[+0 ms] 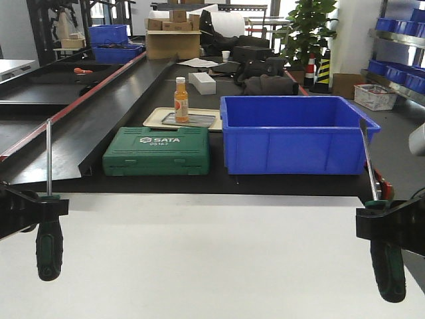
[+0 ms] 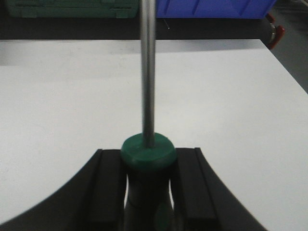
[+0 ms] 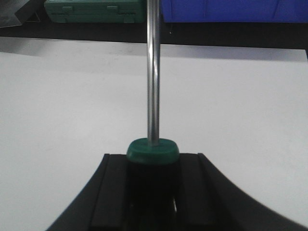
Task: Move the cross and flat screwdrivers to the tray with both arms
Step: 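Turn the base away from the table holding both screwdrivers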
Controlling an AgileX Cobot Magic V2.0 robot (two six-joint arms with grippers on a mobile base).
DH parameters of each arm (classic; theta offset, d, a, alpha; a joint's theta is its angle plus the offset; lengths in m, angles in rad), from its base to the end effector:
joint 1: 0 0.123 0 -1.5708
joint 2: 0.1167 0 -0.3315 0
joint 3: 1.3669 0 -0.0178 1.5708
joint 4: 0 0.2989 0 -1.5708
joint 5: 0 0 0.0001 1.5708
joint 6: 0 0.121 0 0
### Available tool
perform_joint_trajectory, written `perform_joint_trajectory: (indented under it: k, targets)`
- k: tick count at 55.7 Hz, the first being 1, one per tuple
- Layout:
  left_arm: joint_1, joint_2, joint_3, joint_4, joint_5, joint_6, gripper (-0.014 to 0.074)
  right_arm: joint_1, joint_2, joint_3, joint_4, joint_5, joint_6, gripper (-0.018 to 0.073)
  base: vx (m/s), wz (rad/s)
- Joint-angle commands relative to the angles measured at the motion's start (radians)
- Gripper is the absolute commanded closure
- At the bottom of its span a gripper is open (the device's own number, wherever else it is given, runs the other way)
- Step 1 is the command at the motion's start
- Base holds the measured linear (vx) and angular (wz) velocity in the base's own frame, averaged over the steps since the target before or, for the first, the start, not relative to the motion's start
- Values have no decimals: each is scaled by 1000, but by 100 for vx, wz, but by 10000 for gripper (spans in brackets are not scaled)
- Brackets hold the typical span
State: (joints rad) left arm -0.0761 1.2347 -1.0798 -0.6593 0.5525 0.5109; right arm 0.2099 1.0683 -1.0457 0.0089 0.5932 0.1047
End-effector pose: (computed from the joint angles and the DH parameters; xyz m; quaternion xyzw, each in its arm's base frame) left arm 0.3227 -0.0637 0.3870 0.0833 0.8537 -0.1772 0.4825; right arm 0.2706 0.0583 0.4061 -0.0436 0.8662 0.0819 0.4911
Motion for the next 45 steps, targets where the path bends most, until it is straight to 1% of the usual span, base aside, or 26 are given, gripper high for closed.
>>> perform_joint_trajectory:
  k: [1,24,45]
  targets:
    - [-6,-28,-27,-42,-60,-2,597,-5,-20,-32,-3,-84,-4,568,-16,-20]
    - [-6,-28,-27,-42,-48,-2,597,-5,-20,-32,-3,-84,-4,568,-15,-25]
    - [-6,-28,-27,-42,-39,-2,597,-5,-20,-32,-3,-84,-4,568,-9,-38]
